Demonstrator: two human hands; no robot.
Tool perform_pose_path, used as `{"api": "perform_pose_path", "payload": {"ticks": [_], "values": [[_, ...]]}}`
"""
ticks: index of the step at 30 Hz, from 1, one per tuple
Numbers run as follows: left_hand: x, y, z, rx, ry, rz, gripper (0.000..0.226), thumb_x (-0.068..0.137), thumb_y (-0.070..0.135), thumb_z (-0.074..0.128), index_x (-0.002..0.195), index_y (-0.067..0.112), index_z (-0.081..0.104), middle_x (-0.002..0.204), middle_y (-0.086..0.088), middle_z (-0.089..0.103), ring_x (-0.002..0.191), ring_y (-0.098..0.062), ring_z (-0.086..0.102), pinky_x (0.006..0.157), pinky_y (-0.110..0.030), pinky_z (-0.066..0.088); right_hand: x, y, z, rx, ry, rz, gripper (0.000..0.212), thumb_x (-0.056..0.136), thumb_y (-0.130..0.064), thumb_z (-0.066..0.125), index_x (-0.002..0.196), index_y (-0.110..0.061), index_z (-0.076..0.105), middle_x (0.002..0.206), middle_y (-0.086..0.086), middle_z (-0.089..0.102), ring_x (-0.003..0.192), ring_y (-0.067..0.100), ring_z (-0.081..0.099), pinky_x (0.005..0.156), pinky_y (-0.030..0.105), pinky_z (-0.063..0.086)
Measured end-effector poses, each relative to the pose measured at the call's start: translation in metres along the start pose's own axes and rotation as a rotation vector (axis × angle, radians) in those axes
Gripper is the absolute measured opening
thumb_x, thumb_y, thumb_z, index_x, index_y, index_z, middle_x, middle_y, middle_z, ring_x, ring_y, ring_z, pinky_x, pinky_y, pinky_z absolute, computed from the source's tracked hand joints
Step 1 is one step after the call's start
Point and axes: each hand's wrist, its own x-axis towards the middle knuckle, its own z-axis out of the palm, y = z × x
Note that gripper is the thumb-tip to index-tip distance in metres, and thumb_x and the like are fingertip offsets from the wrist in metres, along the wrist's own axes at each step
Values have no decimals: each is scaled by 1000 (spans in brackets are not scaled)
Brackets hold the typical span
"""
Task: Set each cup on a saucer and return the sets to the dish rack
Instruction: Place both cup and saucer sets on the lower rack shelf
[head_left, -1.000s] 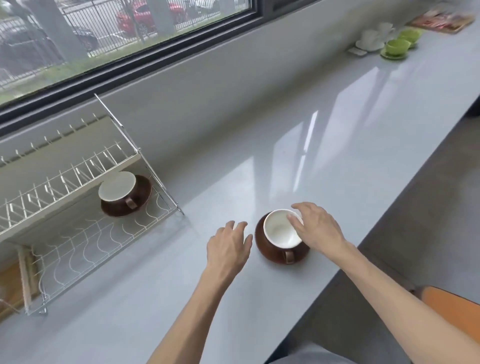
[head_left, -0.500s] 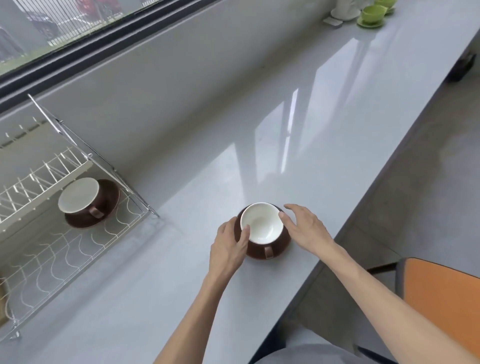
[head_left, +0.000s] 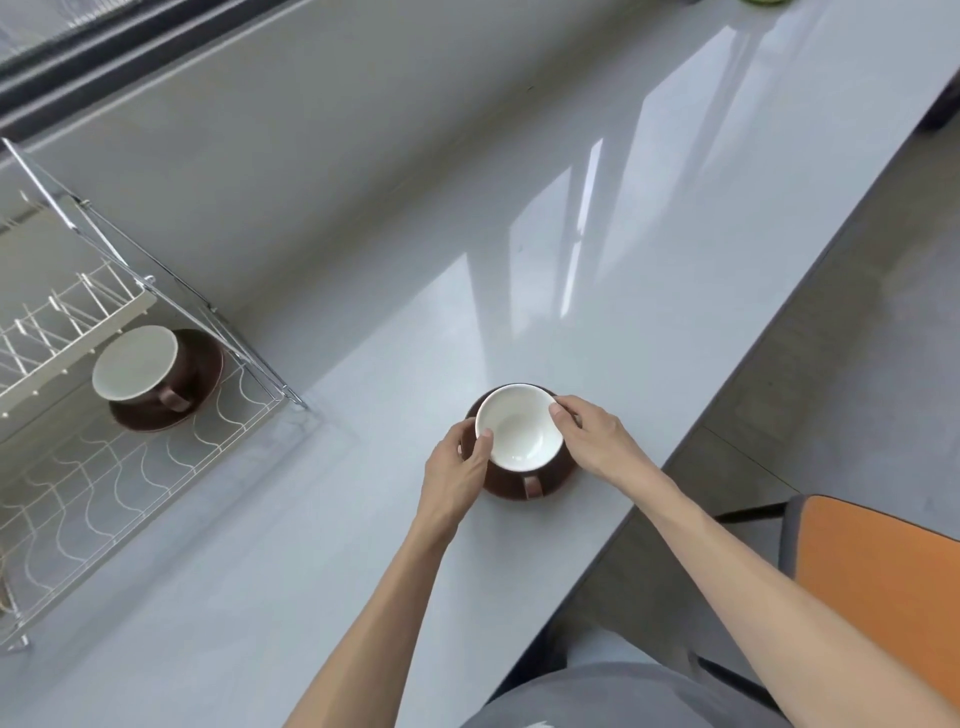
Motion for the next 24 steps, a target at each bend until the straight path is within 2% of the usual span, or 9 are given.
{"api": "perform_pose_path", "payload": {"ticks": [2, 6, 14, 17, 24], "values": [[1, -2, -1, -15, 2, 8, 32, 91, 51, 56, 119, 36, 63, 112, 9, 65, 106, -22, 67, 97, -50, 56, 1, 0, 1, 7, 3, -1, 39, 105, -35, 39, 134, -19, 57, 123, 4, 65, 119, 24, 55, 91, 29, 39], [1, -5, -1, -30, 0, 12, 37, 88, 53, 57, 121, 38, 62, 114, 8, 65, 108, -21, 66, 98, -50, 55, 2, 0, 3, 21, 7, 1, 37, 104, -32, 40, 134, -19, 58, 125, 4, 65, 120, 23, 55, 90, 28, 38], [-5, -20, -14, -79, 15, -3, 38, 79, 59, 58, 114, 46, 63, 114, 5, 66, 110, -23, 66, 96, -51, 56, -5, -8, 15, 23, -9, -24, 36, 103, -33, 43, 133, -21, 59, 128, 1, 65, 122, 21, 56, 98, 30, 41], [-10, -27, -23, -106, 38, -3, 47, 77, 60, 58, 120, 43, 63, 117, 4, 65, 112, -24, 66, 96, -51, 56, -6, -15, 23, 8, -24, -47, 36, 103, -33, 43, 133, -21, 60, 128, 1, 65, 123, 21, 56, 99, 31, 42], [-23, -45, -57, -159, 124, -19, 50, 73, 60, 59, 119, 41, 64, 121, 1, 64, 112, -24, 66, 95, -50, 57, -13, -40, 52, -28, -86, -101, 36, 103, -34, 43, 132, -22, 60, 126, 0, 66, 121, 22, 56, 96, 30, 42]]}}
